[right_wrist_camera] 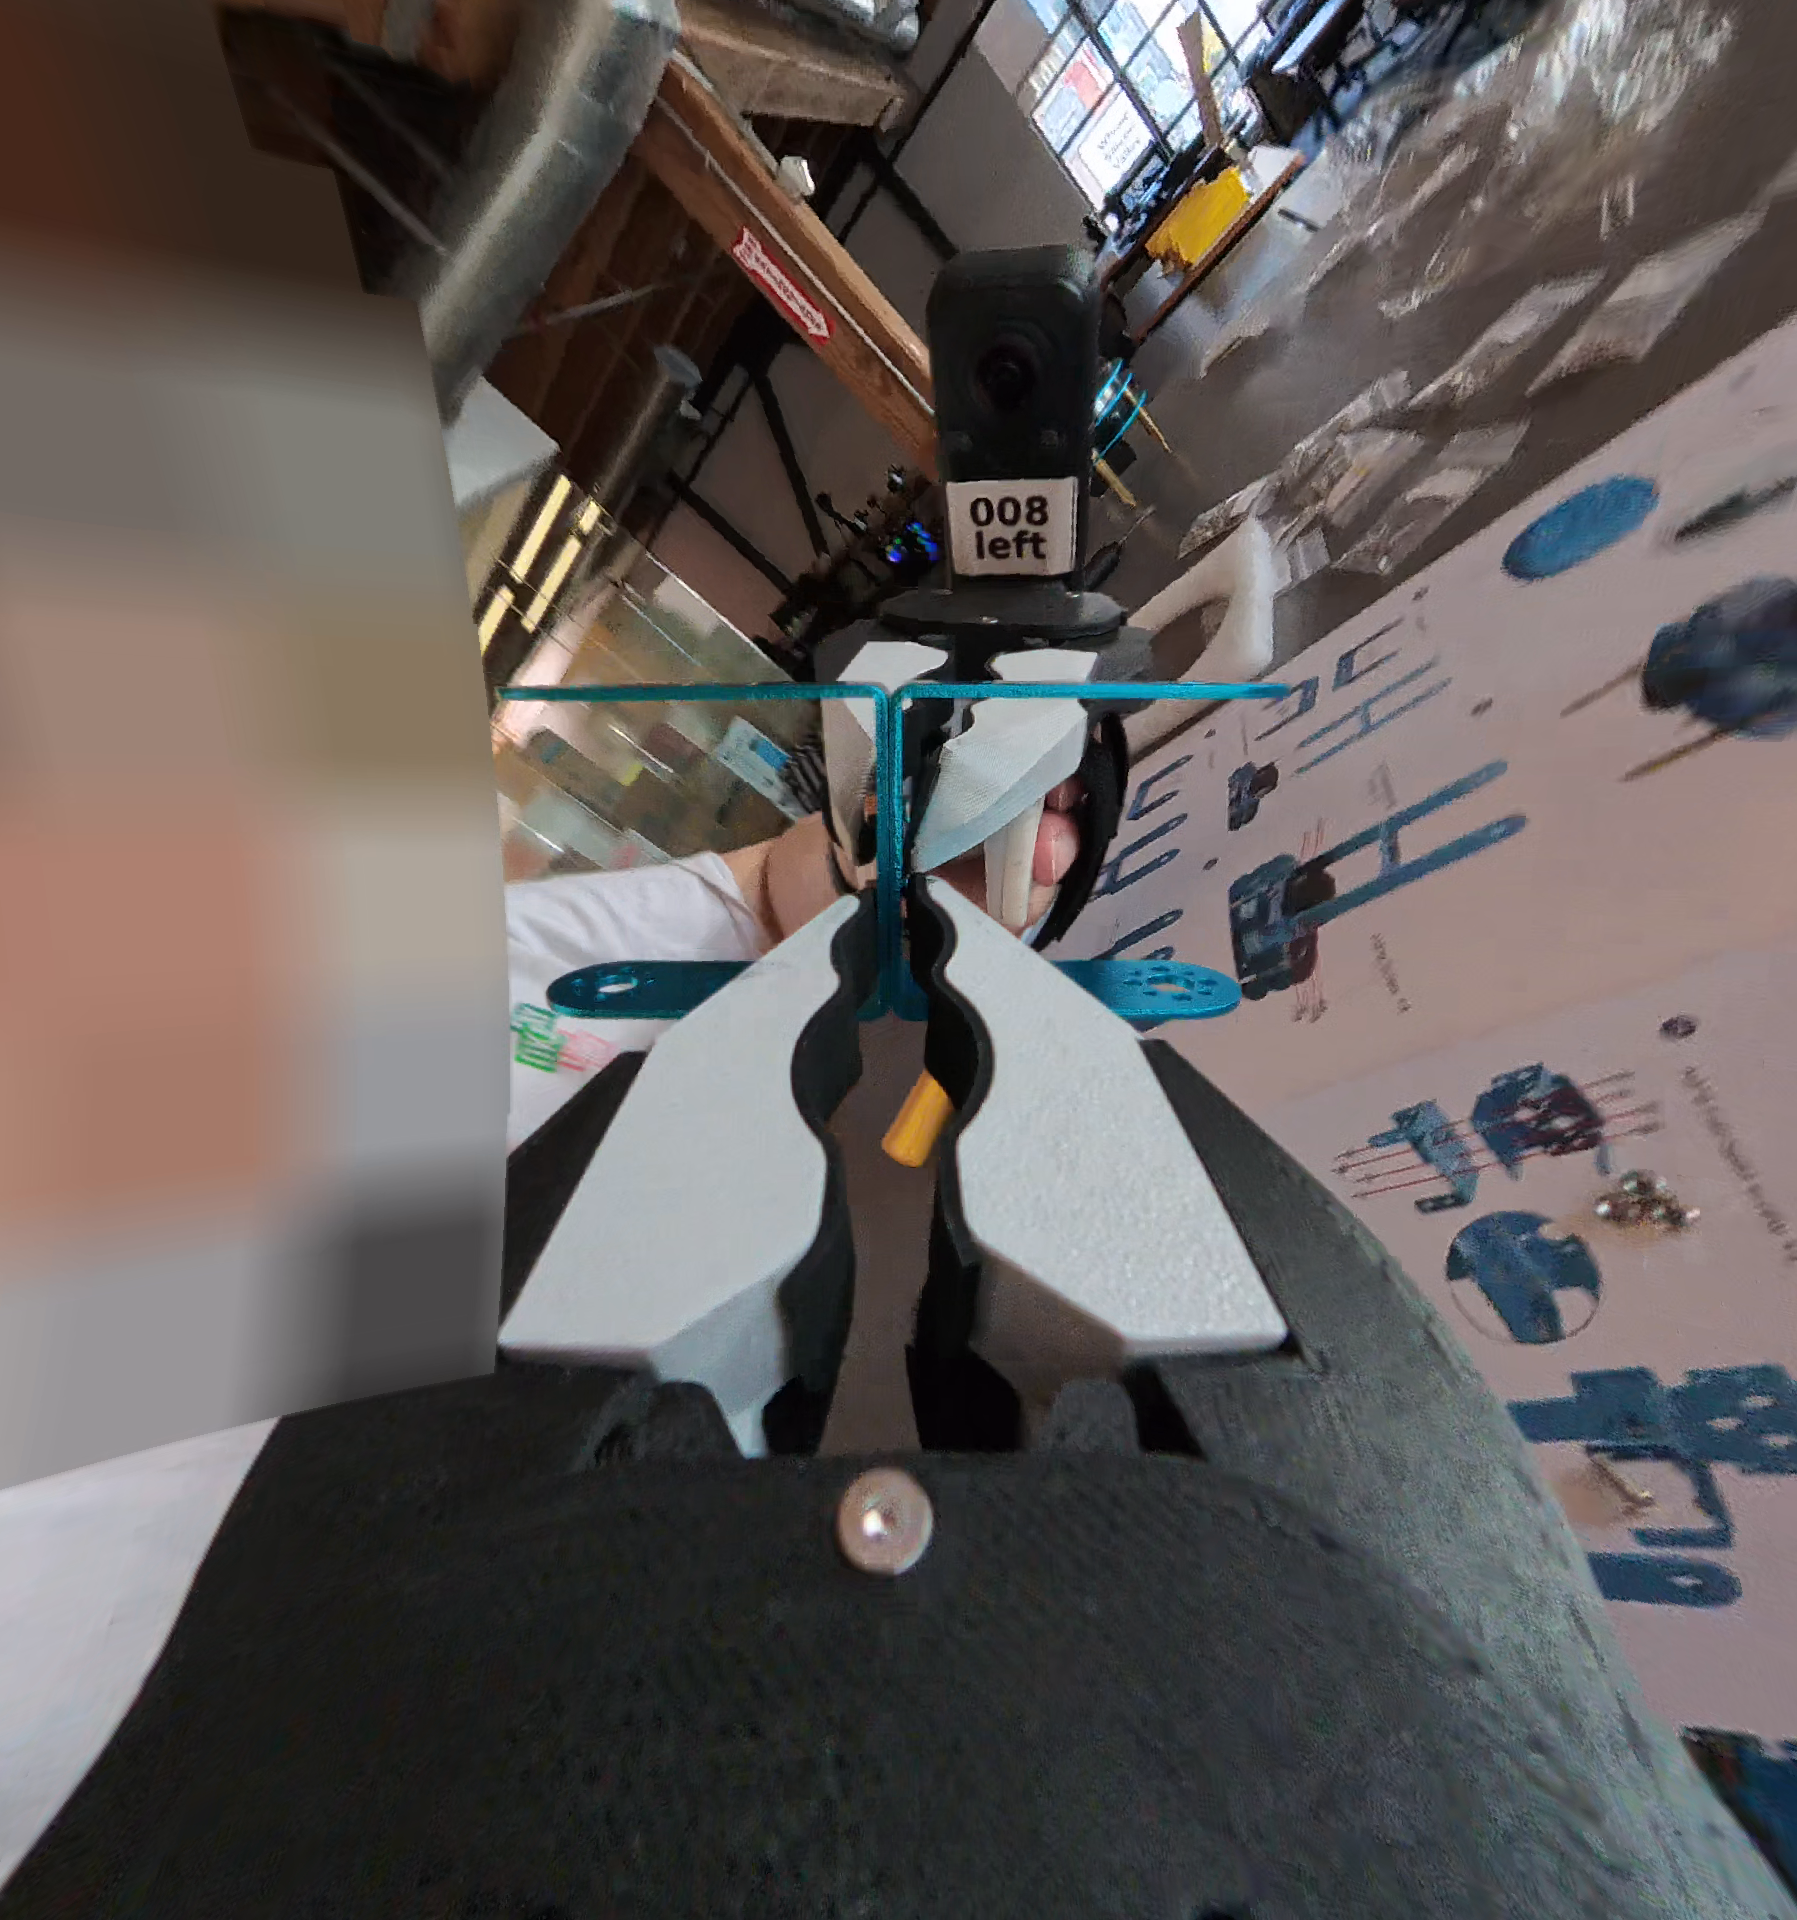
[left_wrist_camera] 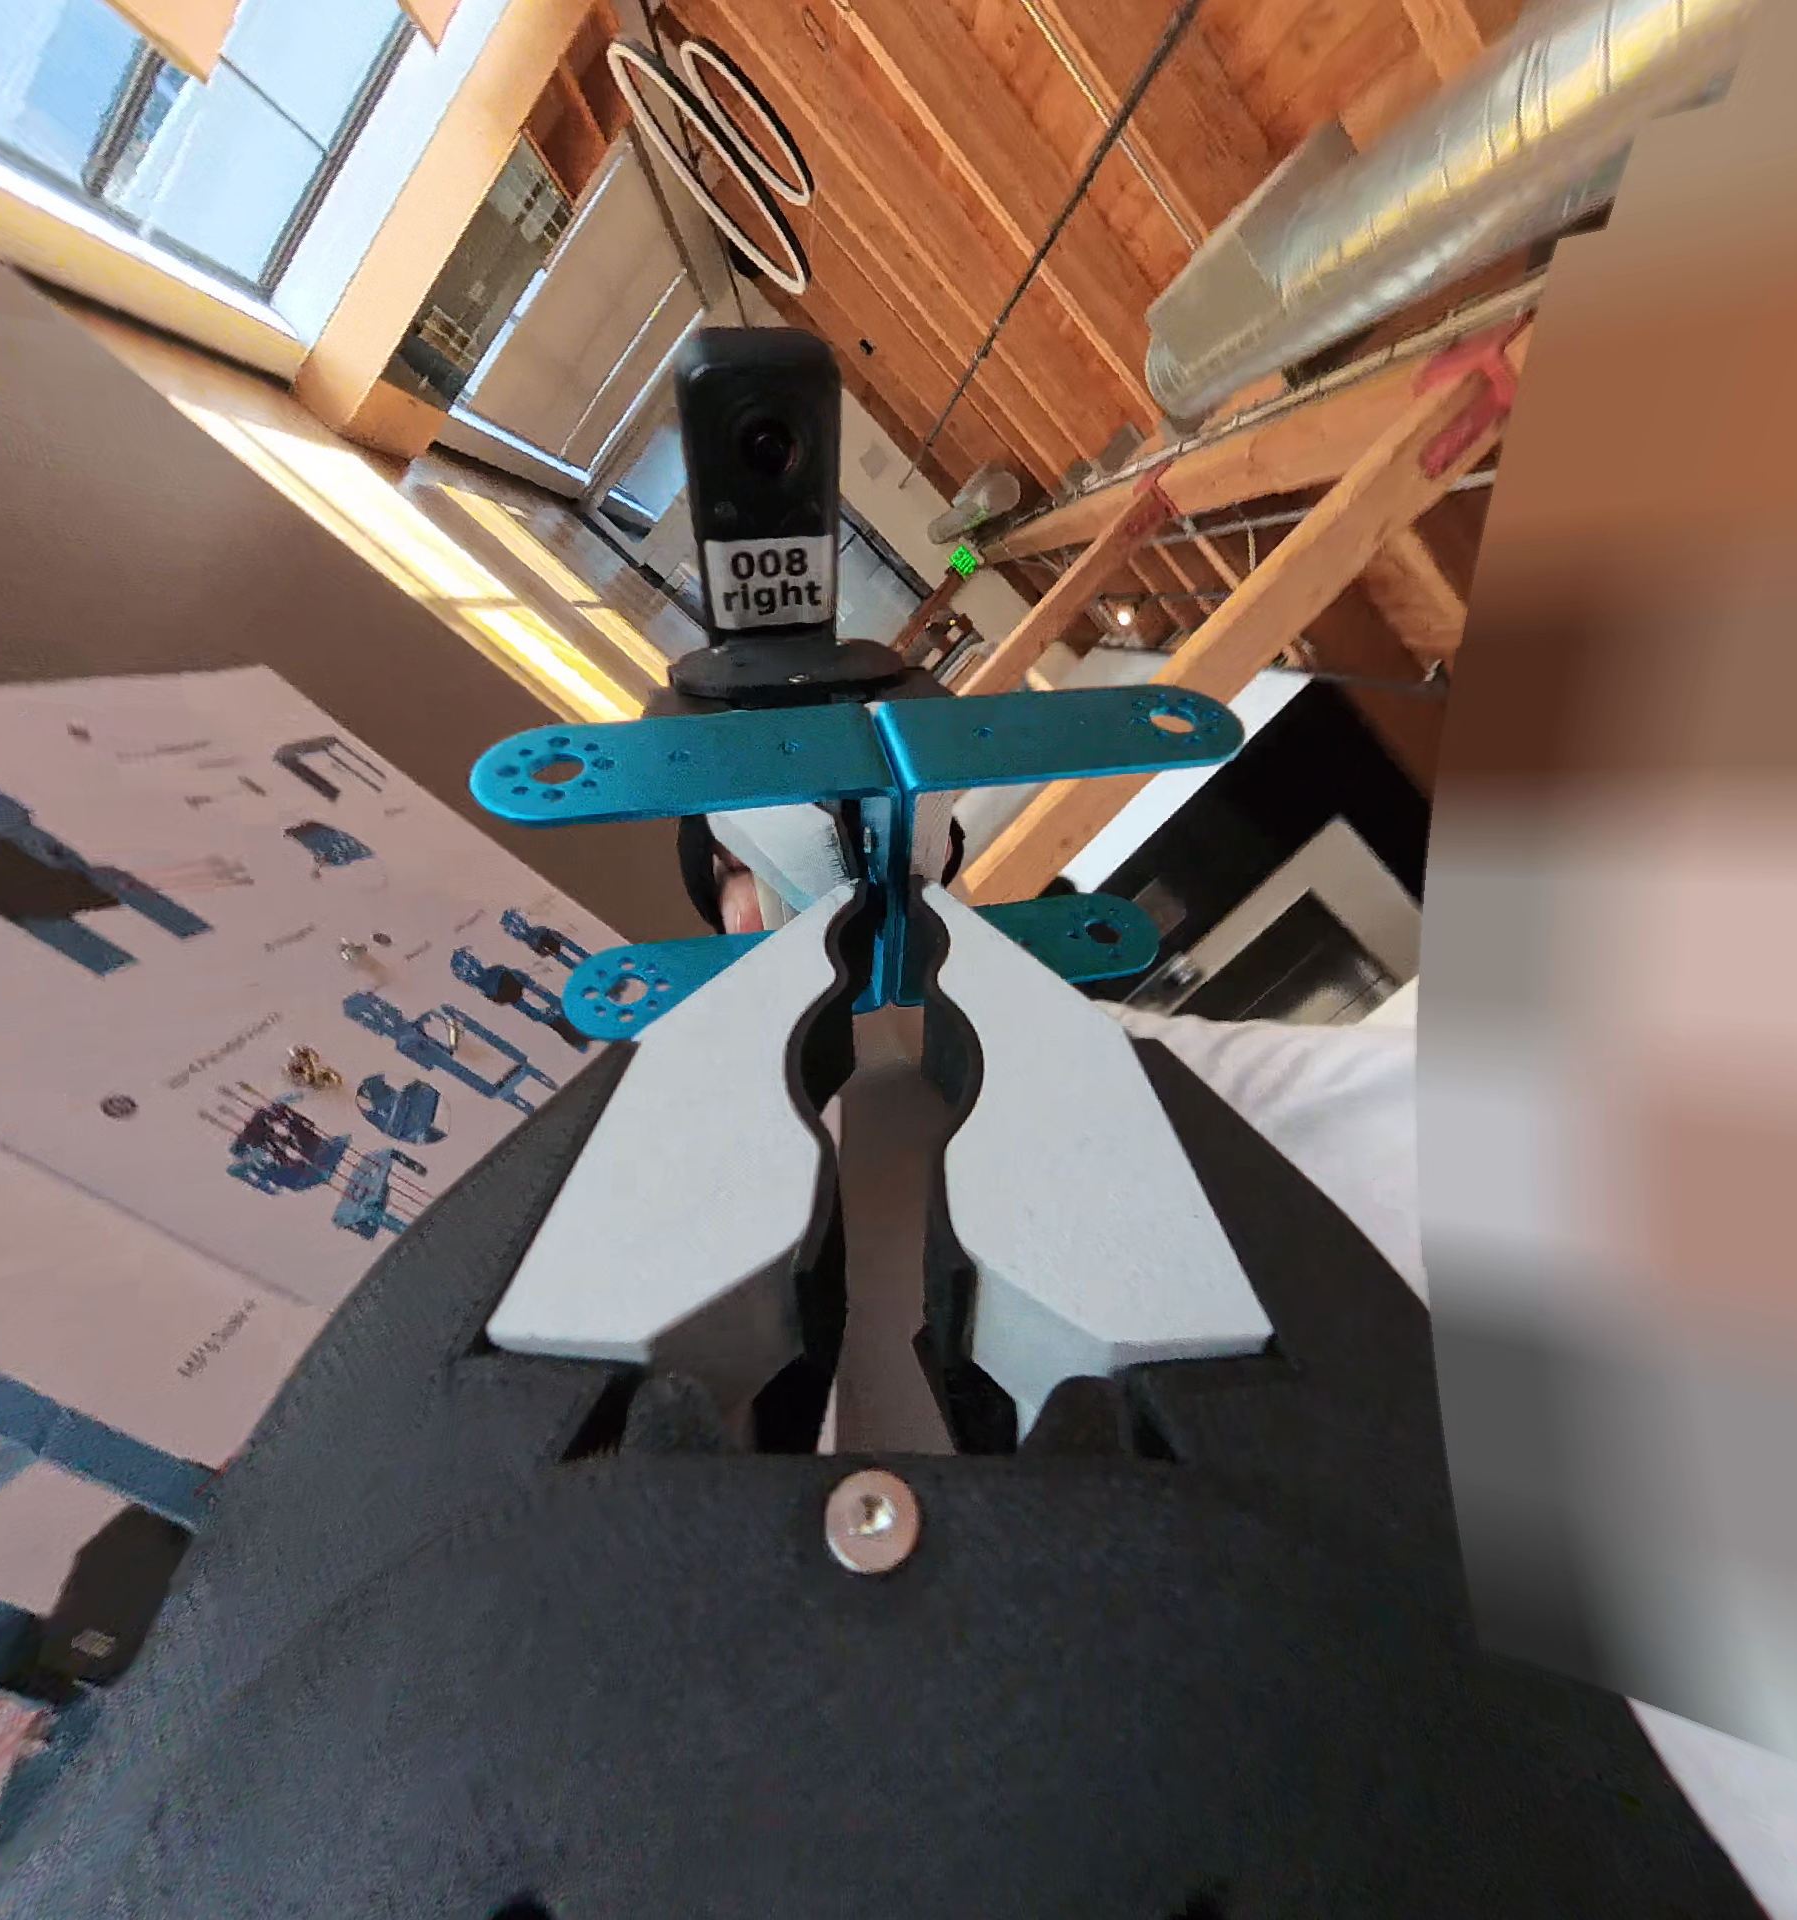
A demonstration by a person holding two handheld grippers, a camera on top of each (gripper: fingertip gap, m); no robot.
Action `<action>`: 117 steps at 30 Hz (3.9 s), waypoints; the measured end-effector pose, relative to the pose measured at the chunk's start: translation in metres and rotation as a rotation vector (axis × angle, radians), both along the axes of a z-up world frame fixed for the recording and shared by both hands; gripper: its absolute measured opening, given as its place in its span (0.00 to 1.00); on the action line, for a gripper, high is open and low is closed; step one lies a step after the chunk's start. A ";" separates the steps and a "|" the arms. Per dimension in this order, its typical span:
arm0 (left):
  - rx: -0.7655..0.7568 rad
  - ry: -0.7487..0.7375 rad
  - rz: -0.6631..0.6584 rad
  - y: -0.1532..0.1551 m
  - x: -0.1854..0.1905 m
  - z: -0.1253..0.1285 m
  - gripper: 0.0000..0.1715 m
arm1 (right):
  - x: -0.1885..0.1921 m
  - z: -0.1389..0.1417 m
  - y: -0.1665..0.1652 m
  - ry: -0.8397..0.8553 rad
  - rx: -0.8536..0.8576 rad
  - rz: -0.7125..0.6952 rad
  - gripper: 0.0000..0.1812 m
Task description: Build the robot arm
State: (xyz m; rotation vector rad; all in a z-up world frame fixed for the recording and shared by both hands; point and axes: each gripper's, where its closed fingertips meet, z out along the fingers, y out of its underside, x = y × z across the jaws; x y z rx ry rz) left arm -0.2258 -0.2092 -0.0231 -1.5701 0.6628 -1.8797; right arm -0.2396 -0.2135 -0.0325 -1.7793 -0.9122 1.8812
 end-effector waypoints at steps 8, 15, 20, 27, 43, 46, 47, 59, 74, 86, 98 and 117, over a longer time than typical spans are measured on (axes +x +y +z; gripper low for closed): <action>0.601 0.118 0.075 -0.026 -0.003 0.032 0.06 | -0.004 0.027 -0.017 -0.181 0.732 -0.024 0.02; 0.839 0.025 0.139 -0.051 -0.003 0.075 0.04 | -0.005 0.062 -0.039 -0.204 0.896 0.032 0.02; 0.979 0.040 0.167 -0.061 0.004 0.099 0.03 | 0.000 0.085 -0.045 -0.210 1.052 0.012 0.02; 1.235 0.093 0.220 -0.066 0.012 0.136 0.03 | 0.016 0.126 -0.053 -0.077 1.198 -0.096 0.08; 1.427 0.302 0.494 -0.012 -0.031 0.168 0.03 | 0.084 0.032 0.040 -0.404 1.046 -0.557 0.19; 1.453 0.358 0.554 -0.003 -0.040 0.171 0.03 | 0.064 -0.047 0.045 -0.655 1.006 -0.442 0.17; 1.458 0.362 0.568 -0.001 -0.043 0.173 0.03 | 0.059 -0.062 0.046 -0.733 1.030 -0.381 0.14; 1.405 0.410 0.579 0.017 -0.070 0.174 0.03 | 0.044 -0.104 0.067 -0.881 1.030 0.317 0.07; 1.360 0.404 0.540 0.017 -0.070 0.174 0.03 | 0.038 -0.127 0.069 -0.984 1.006 0.566 0.06; 1.338 0.407 0.539 0.018 -0.071 0.176 0.03 | 0.039 -0.127 0.066 -0.976 0.980 0.525 0.03; 1.163 0.368 0.569 0.035 -0.077 0.179 0.03 | 0.020 -0.049 0.066 -0.855 1.269 0.070 0.03; 1.140 -0.037 0.604 -0.018 -0.117 0.245 0.03 | -0.060 0.260 -0.064 -0.192 1.565 -0.961 0.02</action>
